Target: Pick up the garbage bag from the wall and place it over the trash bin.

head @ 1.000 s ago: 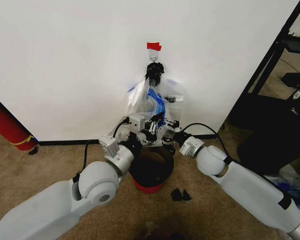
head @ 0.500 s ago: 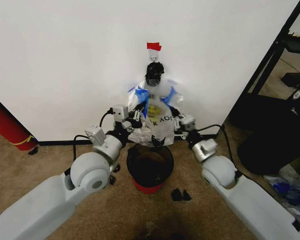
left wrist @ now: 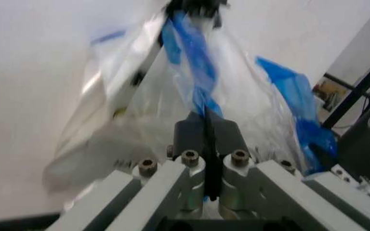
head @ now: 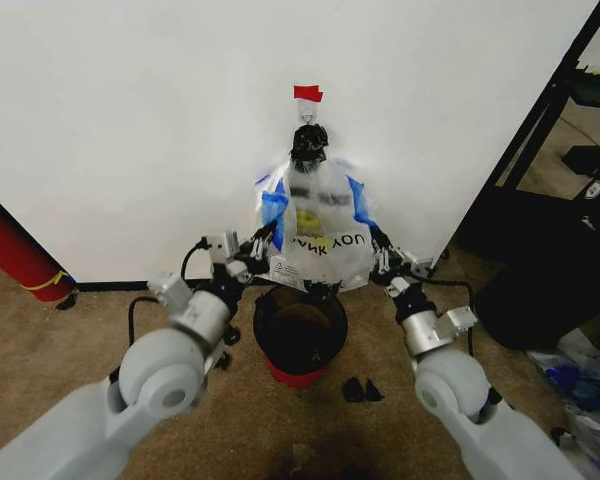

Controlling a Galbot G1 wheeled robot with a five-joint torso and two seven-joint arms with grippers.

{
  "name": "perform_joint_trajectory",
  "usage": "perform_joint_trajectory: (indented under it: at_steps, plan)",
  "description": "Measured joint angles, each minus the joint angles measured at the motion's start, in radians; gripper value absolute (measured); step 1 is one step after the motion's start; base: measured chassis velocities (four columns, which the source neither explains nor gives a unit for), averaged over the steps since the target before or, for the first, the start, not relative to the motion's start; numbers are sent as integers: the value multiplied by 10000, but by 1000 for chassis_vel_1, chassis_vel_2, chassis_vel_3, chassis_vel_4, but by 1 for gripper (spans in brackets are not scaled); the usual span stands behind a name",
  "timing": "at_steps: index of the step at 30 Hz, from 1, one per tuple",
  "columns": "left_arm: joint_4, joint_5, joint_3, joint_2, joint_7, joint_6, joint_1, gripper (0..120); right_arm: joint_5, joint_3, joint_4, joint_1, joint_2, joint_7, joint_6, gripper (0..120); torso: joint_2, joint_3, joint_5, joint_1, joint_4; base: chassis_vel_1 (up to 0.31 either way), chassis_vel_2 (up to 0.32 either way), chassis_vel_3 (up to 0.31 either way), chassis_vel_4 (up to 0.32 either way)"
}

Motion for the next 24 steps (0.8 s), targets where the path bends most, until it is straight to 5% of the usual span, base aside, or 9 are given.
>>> perform_joint_trajectory:
  at_steps: [24]
  plan:
    - [-763, 1002, -385, -82, 222, -238, 2746, 0, -1336, 957, 763, -2979, 889, 169, 898, 0, 0, 1, 1, 0, -1, 0, 0, 0, 0]
